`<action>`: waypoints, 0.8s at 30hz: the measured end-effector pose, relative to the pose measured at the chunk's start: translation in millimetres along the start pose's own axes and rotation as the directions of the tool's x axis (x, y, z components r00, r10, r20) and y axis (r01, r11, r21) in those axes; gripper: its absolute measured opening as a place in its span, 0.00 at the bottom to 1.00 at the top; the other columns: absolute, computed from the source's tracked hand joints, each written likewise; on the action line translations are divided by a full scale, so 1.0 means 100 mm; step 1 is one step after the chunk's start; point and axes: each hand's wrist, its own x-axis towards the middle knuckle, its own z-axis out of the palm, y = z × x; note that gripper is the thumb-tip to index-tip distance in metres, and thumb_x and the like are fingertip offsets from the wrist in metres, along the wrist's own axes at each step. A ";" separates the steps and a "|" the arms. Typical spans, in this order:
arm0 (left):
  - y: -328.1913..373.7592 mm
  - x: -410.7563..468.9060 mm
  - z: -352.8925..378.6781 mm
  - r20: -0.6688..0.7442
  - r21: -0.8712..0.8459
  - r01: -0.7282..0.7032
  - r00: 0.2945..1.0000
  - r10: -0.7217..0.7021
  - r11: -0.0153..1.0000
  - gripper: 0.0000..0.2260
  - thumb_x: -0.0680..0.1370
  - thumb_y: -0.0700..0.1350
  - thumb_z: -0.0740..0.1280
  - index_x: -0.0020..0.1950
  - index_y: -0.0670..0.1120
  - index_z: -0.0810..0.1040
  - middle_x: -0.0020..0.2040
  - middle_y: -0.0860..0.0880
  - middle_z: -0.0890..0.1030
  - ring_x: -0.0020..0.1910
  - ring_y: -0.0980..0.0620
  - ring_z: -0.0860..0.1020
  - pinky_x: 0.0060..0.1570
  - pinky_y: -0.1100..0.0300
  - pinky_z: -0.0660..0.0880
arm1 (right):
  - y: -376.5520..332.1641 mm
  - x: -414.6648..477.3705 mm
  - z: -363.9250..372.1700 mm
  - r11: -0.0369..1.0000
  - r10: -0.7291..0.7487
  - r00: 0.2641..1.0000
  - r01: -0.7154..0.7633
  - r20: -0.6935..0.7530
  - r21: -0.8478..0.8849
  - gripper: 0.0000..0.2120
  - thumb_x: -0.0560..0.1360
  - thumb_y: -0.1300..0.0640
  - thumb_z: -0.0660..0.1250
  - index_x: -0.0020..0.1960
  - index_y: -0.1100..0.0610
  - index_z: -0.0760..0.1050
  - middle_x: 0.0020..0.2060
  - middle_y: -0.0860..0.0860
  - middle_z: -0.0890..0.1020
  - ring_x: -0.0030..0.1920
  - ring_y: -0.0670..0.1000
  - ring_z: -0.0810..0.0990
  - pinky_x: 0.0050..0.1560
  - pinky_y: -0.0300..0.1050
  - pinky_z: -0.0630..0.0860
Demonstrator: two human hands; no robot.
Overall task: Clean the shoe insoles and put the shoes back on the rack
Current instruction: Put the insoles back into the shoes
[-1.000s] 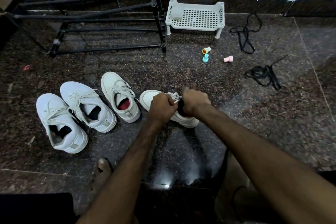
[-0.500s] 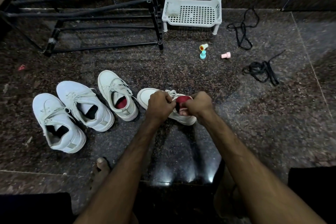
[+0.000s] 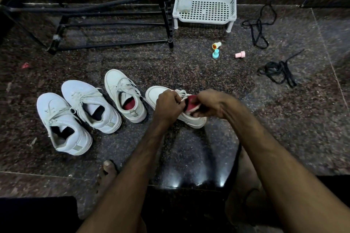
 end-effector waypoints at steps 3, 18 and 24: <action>-0.01 0.01 0.01 0.009 -0.012 -0.009 1.000 0.009 1.000 0.08 0.70 0.47 0.74 0.33 0.46 0.79 0.36 0.46 0.83 0.40 0.45 0.80 0.41 0.55 0.73 | -0.11 0.14 0.07 0.997 0.078 0.984 -0.080 0.157 0.002 0.10 0.73 0.67 0.54 0.38 0.61 0.73 0.34 0.59 0.73 0.30 0.51 0.69 0.33 0.41 0.67; 0.03 0.01 -0.09 0.078 -0.070 -0.073 0.994 0.079 0.995 0.04 0.68 0.43 0.73 0.34 0.47 0.79 0.35 0.46 0.82 0.37 0.49 0.80 0.40 0.57 0.75 | 0.03 0.36 0.00 0.981 0.168 0.959 -0.186 0.230 0.059 0.14 0.73 0.76 0.53 0.36 0.62 0.70 0.33 0.56 0.72 0.35 0.52 0.72 0.36 0.41 0.72; -0.06 0.00 -0.09 0.092 -0.062 -0.065 0.993 0.071 0.996 0.05 0.68 0.43 0.74 0.36 0.45 0.80 0.36 0.46 0.83 0.37 0.48 0.80 0.40 0.56 0.75 | 0.05 0.36 0.07 0.947 0.130 0.926 -0.222 0.355 0.232 0.13 0.74 0.73 0.56 0.39 0.63 0.75 0.33 0.56 0.79 0.34 0.50 0.78 0.39 0.39 0.77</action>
